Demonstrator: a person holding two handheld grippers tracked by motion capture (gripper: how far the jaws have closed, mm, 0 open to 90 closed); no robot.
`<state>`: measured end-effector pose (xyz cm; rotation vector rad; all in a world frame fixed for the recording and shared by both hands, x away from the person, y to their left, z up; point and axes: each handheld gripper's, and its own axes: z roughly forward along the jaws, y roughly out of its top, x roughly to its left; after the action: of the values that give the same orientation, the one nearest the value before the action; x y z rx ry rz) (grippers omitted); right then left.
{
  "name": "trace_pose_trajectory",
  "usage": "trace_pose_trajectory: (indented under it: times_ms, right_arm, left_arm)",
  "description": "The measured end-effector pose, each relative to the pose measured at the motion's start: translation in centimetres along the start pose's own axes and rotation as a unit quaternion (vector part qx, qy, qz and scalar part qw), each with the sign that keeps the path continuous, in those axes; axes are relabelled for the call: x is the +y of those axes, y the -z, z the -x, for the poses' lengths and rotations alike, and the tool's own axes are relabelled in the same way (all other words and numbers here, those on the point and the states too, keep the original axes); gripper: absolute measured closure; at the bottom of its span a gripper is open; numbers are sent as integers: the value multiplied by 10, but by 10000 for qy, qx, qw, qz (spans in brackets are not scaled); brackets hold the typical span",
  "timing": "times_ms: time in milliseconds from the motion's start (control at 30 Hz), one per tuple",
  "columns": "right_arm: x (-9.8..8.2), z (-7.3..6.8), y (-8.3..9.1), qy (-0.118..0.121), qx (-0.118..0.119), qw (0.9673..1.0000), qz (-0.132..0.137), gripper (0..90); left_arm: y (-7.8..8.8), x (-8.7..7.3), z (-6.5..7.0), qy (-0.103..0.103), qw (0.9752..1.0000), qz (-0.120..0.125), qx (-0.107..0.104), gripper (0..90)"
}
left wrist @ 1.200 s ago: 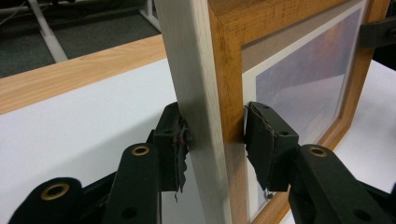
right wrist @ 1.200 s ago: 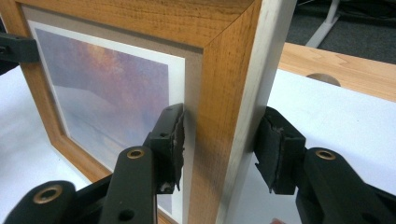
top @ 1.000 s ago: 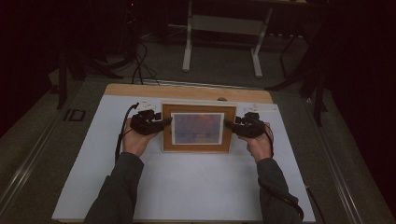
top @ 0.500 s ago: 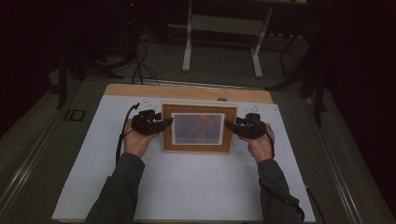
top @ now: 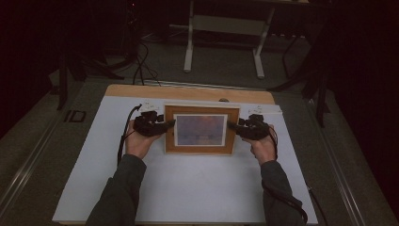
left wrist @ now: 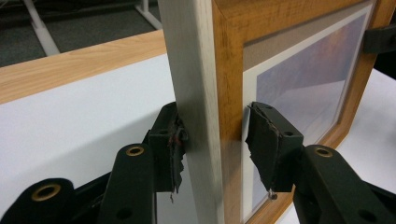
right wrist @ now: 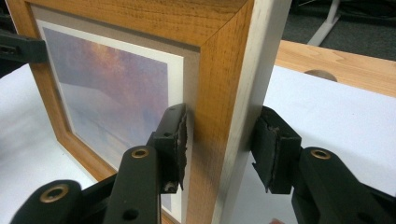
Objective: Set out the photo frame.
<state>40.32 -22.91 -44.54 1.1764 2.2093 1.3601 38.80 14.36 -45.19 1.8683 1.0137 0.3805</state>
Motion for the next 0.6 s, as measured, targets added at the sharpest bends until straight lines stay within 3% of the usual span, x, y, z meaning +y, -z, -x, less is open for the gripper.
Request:
trace_pose_trajectory:
  times_ms: [600]
  right_arm:
    - [-4,4,5,-29,-19,10000,-4,563]
  left_arm:
    - [7,-4,-3,90,9999,93,-20,514]
